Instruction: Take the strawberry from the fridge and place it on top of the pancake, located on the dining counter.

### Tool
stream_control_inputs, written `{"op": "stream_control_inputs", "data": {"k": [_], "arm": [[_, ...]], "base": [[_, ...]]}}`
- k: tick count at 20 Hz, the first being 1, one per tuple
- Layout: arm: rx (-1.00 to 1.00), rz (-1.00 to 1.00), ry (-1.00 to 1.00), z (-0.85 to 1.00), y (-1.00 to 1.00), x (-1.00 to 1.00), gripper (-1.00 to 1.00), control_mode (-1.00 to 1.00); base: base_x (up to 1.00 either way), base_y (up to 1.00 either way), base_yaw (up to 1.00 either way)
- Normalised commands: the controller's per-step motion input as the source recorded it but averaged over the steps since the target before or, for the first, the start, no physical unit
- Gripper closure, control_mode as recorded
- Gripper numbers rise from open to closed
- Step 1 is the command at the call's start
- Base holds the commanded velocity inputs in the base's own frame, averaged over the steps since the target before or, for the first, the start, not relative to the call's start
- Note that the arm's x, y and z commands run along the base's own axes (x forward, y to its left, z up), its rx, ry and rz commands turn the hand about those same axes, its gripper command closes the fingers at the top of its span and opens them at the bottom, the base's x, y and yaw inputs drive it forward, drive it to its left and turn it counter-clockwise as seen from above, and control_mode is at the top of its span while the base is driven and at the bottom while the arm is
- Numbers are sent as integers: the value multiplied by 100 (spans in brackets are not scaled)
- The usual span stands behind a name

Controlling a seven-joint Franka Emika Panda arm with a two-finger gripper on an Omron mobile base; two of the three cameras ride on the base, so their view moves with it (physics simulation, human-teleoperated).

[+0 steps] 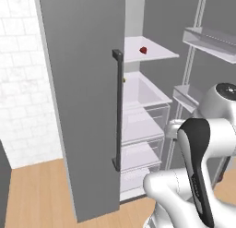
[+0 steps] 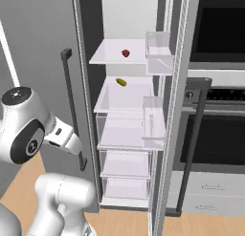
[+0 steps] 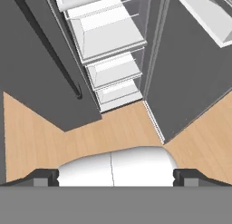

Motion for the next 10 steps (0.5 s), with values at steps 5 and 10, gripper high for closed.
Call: {"op": "stream_control_inputs", "data": {"k": [5,10], "arm": [[0,0,0,0,0,0,-100,100],[0,0,0,0,0,0,-100,100]], "base": [[15,0,-26],[52,0,0]]}}
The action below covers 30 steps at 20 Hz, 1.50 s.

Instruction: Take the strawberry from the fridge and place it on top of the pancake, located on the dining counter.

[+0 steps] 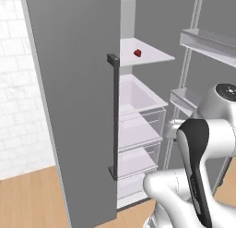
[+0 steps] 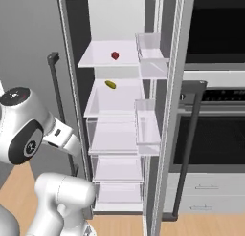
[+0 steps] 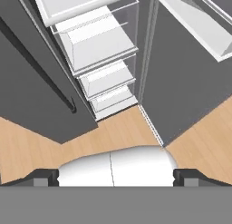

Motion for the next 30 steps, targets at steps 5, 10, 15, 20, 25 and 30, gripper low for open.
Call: {"op": "stream_control_inputs", "data": {"k": [5,10,15,20,25,30], "arm": [[0,0,0,0,0,0,-100,100],[0,0,0,0,0,0,-100,100],[0,0,0,0,0,0,-100,100],[0,0,0,0,0,0,-100,100],[0,0,0,0,0,0,-100,100],[0,0,0,0,0,0,-100,100]], "base": [[52,0,0],[56,0,0],[57,0,0],[43,-9,2],[20,-40,3],[42,-25,6]]}}
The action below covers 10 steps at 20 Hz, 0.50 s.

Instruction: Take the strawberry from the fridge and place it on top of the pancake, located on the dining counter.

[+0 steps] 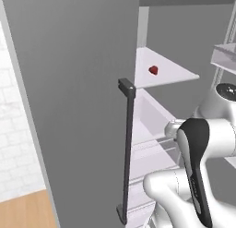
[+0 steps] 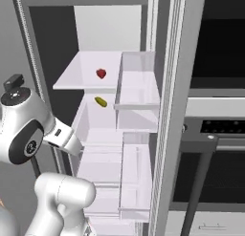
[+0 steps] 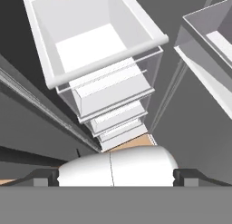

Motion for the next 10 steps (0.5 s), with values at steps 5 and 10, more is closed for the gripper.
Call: {"op": "stream_control_inputs", "data": {"k": [5,10], "arm": [[0,0,0,0,0,0,-100,100],[0,0,0,0,0,0,-100,100]], "base": [[44,-18,9],[5,-41,15]]}}
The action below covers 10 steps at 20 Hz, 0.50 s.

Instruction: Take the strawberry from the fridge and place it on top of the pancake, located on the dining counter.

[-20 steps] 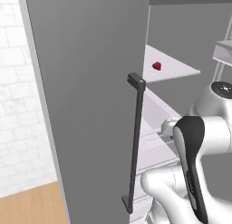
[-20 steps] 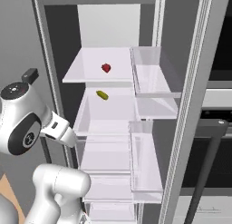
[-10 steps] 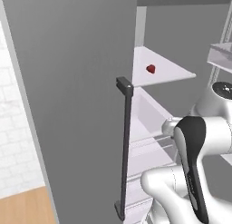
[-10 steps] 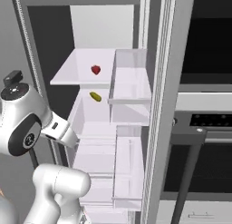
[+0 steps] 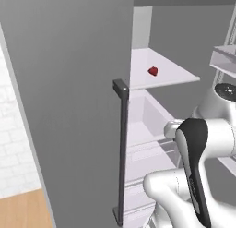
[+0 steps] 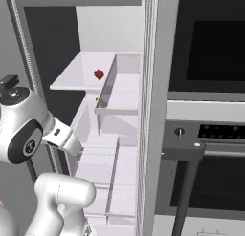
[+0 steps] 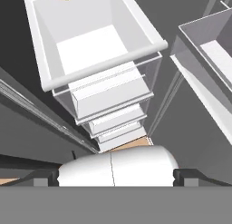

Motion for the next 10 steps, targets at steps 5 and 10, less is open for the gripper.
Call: {"op": "stream_control_inputs", "data": {"k": [5,10], "arm": [[0,0,0,0,0,0,-100,100],[0,0,0,0,0,0,-100,100]], "base": [[4,-35,5],[19,0,1]]}}
